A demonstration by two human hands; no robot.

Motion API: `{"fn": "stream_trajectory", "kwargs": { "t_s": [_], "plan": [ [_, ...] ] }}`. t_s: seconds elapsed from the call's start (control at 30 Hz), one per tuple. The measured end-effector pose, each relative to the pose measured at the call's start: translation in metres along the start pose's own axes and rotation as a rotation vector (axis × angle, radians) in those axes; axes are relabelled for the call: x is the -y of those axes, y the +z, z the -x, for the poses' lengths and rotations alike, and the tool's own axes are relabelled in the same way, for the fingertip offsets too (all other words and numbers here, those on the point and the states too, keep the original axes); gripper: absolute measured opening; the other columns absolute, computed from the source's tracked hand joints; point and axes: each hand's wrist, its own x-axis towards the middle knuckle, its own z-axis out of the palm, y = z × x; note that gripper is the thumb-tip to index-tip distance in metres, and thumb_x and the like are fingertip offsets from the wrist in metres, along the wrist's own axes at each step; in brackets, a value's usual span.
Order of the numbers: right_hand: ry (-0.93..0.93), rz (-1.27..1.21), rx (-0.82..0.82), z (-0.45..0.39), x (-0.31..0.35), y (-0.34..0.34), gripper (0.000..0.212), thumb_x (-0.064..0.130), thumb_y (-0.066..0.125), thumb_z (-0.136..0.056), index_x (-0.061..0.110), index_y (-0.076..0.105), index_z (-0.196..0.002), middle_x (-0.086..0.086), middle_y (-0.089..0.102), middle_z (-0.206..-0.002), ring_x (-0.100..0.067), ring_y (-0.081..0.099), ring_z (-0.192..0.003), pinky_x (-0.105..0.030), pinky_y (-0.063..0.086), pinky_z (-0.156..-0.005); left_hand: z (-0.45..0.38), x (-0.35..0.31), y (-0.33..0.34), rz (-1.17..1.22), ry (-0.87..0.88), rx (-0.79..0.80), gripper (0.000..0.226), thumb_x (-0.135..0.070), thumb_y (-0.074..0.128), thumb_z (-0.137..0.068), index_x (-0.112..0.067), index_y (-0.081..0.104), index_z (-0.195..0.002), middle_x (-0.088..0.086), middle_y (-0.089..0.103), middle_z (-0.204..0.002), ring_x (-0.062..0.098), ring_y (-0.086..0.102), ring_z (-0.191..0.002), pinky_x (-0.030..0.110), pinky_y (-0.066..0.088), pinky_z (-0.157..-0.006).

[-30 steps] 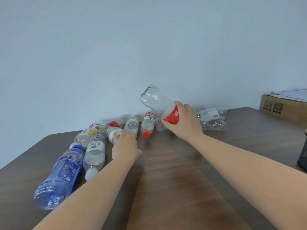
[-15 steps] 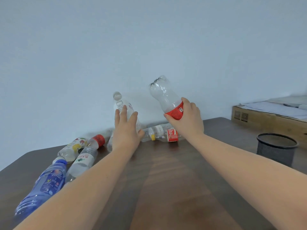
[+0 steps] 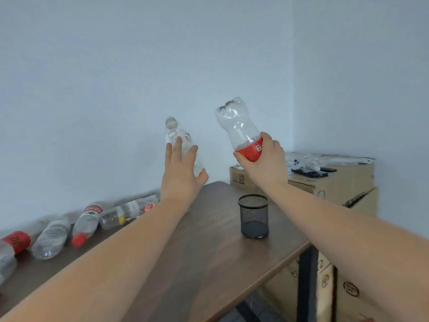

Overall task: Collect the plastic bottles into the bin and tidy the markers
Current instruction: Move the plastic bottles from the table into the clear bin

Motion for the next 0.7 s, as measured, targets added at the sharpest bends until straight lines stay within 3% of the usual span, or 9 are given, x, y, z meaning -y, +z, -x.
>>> {"fn": "stream_trajectory", "kwargs": {
  "t_s": [0.33,0.57,0.7],
  "plan": [
    [0.293,0.183,-0.057,0.010,-0.154,-0.132,0.074,0.061,0.065,-0.070,0.021,0.042,-0.129,-0.004,0.050,-0.118,-0.027,0.046,-0.115,-0.045,0.048,-0.089,0.024,-0.157,0.113,0.178,0.228,0.125,0.055,-0.023,0.059,-0.088,-0.020,0.041,-0.141,0.007,0.010,-0.160,0.027,0.000,-0.147,0.041,0.034,-0.107],
    [0.435,0.323,-0.029,0.046,-0.243,-0.197,0.083,0.060,0.067,-0.074,0.021,0.033,-0.139,-0.006,0.046,-0.127,-0.026,0.043,-0.120,-0.048,0.046,-0.096,0.076,-0.223,0.196,0.229,0.338,0.316,0.057,-0.026,0.059,-0.090,-0.020,0.039,-0.143,0.009,0.010,-0.159,0.030,-0.001,-0.147,0.043,0.035,-0.108],
    [0.537,0.393,0.007,0.075,-0.289,-0.225,0.080,0.058,0.067,-0.077,0.021,0.032,-0.138,-0.006,0.046,-0.128,-0.026,0.042,-0.121,-0.043,0.046,-0.091,0.107,-0.251,0.236,0.240,0.342,0.415,0.058,-0.024,0.060,-0.090,-0.019,0.039,-0.144,0.009,0.011,-0.159,0.030,0.000,-0.147,0.044,0.037,-0.106]
  ]
}}
